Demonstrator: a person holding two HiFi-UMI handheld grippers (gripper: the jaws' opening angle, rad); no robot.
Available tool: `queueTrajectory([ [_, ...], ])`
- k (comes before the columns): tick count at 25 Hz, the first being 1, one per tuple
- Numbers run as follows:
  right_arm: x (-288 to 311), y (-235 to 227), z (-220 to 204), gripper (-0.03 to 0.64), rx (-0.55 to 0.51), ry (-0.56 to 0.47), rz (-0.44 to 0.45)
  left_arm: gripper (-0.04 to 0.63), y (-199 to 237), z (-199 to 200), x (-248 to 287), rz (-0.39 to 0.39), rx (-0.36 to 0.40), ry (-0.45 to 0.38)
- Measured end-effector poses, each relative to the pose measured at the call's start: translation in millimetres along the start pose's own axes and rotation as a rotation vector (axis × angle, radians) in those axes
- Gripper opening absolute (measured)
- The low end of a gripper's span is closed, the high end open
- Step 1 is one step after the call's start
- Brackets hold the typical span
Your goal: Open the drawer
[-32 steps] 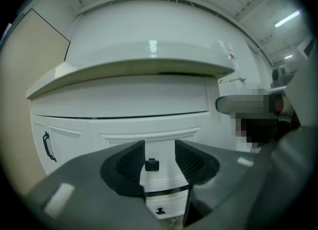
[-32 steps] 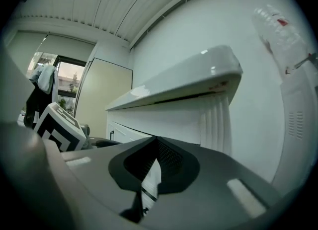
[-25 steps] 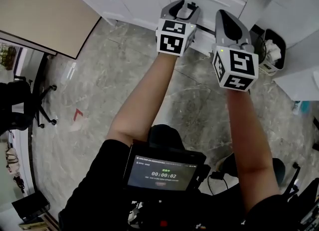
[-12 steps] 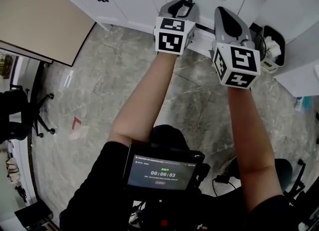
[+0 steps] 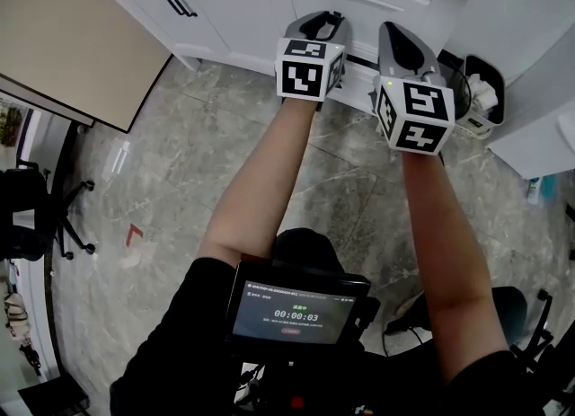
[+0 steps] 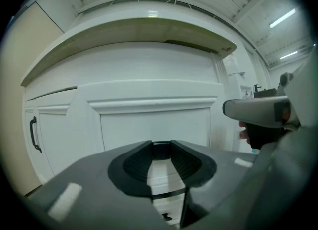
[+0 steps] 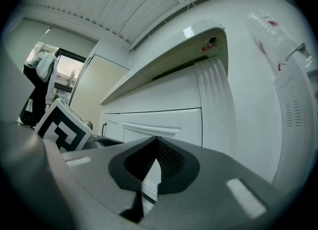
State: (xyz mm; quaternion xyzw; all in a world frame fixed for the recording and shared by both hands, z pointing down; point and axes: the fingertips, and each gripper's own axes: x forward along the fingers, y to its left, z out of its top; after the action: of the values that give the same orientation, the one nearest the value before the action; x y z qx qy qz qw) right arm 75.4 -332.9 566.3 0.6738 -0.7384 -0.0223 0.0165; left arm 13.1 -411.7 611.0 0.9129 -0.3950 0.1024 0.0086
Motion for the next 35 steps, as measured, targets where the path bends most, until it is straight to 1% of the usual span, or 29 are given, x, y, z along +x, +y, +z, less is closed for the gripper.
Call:
queueTrajectory([
  [3, -6, 1, 0, 0.021, 0.009, 0.003, -0.009, 0.123, -4, 0, -5, -0.016, -0.014, 0.007],
  [10, -33, 11, -1, 0.021, 0.026, 0.004, -0.001, 0.123, -9, -4, -34, -0.015, -0.024, 0.0],
  [18, -68, 49, 1, 0.021, 0.054, -0.014, 0.04, 0.124, -19, -15, -95, -0.021, -0.017, -0.015],
  [22, -87, 71, 5, 0.021, 0.076, -0.018, 0.055, 0.124, -26, -22, -124, -0.033, -0.022, -0.006],
  [27, -99, 90, 9, 0.021, 0.068, -0.023, 0.078, 0.124, -27, -25, -133, -0.041, -0.029, 0.005],
  [35, -103, 96, 12, 0.021, 0.068, -0.033, 0.092, 0.124, -31, -28, -150, -0.047, -0.027, 0.002],
])
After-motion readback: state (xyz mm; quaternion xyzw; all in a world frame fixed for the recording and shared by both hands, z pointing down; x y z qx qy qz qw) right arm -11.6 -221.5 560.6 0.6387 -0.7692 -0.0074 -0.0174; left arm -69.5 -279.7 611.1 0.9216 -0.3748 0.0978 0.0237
